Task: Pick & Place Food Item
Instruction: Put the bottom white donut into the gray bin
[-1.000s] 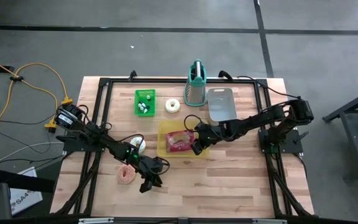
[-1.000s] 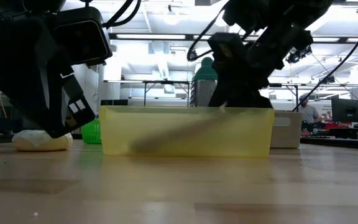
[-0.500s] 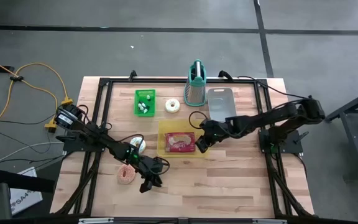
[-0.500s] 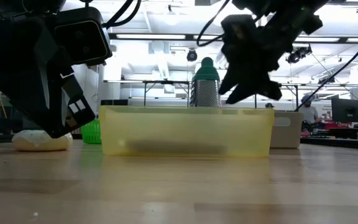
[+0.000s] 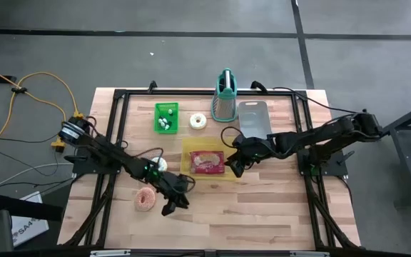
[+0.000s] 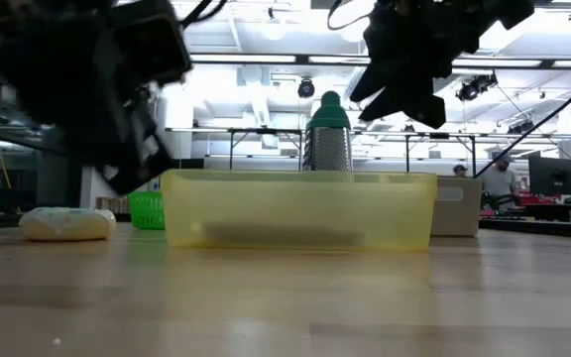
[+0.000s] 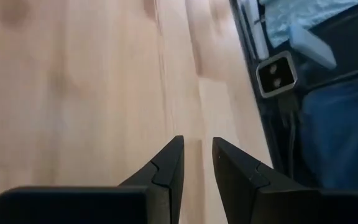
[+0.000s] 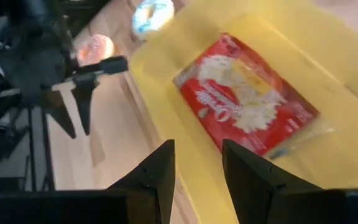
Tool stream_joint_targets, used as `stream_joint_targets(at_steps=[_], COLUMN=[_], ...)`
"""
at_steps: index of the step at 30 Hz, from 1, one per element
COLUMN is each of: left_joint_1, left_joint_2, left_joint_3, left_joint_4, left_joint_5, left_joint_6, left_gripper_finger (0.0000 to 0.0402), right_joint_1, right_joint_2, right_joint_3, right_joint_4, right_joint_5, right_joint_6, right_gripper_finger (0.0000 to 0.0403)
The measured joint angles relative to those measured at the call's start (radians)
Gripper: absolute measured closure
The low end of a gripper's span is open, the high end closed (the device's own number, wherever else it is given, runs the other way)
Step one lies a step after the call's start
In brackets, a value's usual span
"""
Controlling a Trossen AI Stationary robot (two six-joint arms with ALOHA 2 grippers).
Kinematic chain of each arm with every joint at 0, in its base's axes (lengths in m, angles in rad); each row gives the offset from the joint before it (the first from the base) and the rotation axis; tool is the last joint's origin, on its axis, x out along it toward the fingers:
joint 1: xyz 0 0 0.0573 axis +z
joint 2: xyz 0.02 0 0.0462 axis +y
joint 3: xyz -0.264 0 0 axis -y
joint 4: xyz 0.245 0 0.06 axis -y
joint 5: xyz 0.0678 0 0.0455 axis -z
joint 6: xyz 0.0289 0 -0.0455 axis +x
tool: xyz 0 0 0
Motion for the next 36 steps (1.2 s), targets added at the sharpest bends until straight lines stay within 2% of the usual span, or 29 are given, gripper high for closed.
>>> stream_joint_targets(at_steps=[4, 10, 14, 18, 23, 30, 36], left_joint_1=[0.054, 0.117, 0.113, 0.071, 0.02, -0.039, -0.078], left_joint_2=[-0.121, -0.343, -0.474, -0.57, -0.611, -0.606, -0.606], left_joint_3=[0.0, 0.0, 0.0, 0.001, 0.0, 0.0, 0.0], left_joint_4=[-0.125, -0.376, -0.436, -0.531, -0.71, -0.829, -0.899], left_joint_5=[-0.036, -0.211, -0.243, -0.347, -0.461, -0.57, -0.607], left_joint_6=[0.063, 0.109, 0.105, 0.094, 0.007, -0.09, -0.122], left_gripper_finger=[0.0321, 0.0321, 0.0321, 0.0321, 0.0321, 0.0321, 0.0321], right_joint_1=[0.023, 0.054, 0.068, 0.079, 0.098, 0.151, 0.205], right_joint_2=[-0.001, -0.008, -0.021, -0.057, -0.104, -0.14, -0.142], right_joint_3=[0.0, 0.0, 0.0, 0.0, 0.001, -0.001, -0.001], right_joint_4=[-0.008, -0.012, -0.025, -0.073, -0.126, -0.192, -0.224], right_joint_5=[-0.002, -0.008, -0.009, -0.01, 0.008, 0.052, 0.114], right_joint_6=[-0.024, -0.083, -0.126, -0.171, -0.197, -0.199, -0.198], right_gripper_finger=[0.0284, 0.0284, 0.0284, 0.0284, 0.0284, 0.0284, 0.0284])
